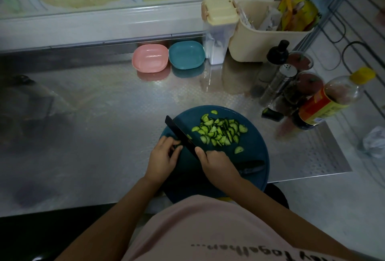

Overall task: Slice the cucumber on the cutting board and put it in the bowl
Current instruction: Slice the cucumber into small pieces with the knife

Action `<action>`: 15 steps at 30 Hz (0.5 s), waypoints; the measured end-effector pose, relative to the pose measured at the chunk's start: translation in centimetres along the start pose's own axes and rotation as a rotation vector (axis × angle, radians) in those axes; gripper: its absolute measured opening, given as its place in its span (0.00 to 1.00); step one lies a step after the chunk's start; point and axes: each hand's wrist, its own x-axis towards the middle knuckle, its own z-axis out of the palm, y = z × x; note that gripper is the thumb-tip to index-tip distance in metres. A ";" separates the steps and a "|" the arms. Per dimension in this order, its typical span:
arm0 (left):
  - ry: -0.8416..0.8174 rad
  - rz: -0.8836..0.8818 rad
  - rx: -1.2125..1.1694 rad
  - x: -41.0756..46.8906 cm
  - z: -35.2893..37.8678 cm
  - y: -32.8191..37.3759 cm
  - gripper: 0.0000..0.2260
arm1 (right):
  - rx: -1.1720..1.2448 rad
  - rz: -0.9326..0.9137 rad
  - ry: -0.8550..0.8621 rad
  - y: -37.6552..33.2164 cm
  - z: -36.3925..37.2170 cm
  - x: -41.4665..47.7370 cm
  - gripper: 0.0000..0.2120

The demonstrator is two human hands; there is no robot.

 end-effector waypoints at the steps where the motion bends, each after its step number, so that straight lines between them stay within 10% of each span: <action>1: 0.002 0.000 -0.002 0.0 0.0 0.0 0.05 | 0.020 0.000 0.008 0.0 -0.2 -0.1 0.31; 15: 0.017 -0.024 -0.005 0.0 0.0 0.1 0.05 | 0.063 0.008 0.027 -0.3 -0.5 0.1 0.26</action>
